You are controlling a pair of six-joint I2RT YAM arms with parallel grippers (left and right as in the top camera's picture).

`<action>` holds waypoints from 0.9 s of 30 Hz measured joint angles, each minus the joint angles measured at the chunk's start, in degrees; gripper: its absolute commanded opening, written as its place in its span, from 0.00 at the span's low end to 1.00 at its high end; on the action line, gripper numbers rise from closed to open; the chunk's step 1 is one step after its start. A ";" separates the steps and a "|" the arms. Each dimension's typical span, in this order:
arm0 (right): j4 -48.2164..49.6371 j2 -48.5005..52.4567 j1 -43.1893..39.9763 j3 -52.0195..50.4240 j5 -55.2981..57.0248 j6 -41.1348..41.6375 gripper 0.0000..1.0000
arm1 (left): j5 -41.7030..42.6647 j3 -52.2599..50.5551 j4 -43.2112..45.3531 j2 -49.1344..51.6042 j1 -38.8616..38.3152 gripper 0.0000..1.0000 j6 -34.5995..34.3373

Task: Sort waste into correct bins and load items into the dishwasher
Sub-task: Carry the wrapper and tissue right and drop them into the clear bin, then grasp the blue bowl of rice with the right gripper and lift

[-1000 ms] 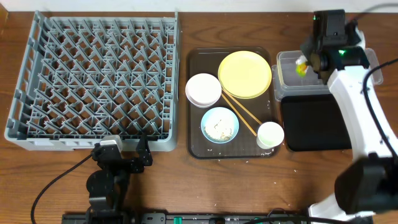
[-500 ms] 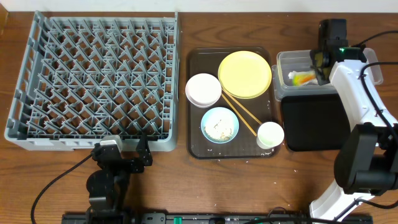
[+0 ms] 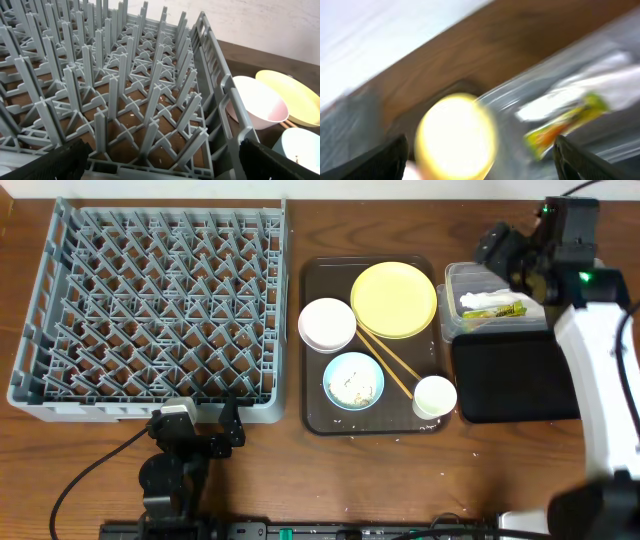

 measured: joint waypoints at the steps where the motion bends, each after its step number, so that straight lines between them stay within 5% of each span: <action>1: -1.70 -1.64 1.27 0.28 -1.95 -1.68 0.89 | -0.02 0.00 -0.02 0.02 0.00 0.98 0.00; 11: -15.69 -0.83 19.56 0.42 -6.86 -11.21 0.79 | 0.00 0.00 -0.02 0.04 0.00 0.98 0.00; 20: -13.73 8.50 34.99 0.13 -1.97 -12.76 0.72 | 0.00 0.00 -0.02 0.04 0.00 0.98 0.00; 27: -13.20 17.11 43.43 -0.17 3.69 -14.51 0.55 | 0.00 0.00 -0.02 0.04 0.00 0.98 0.00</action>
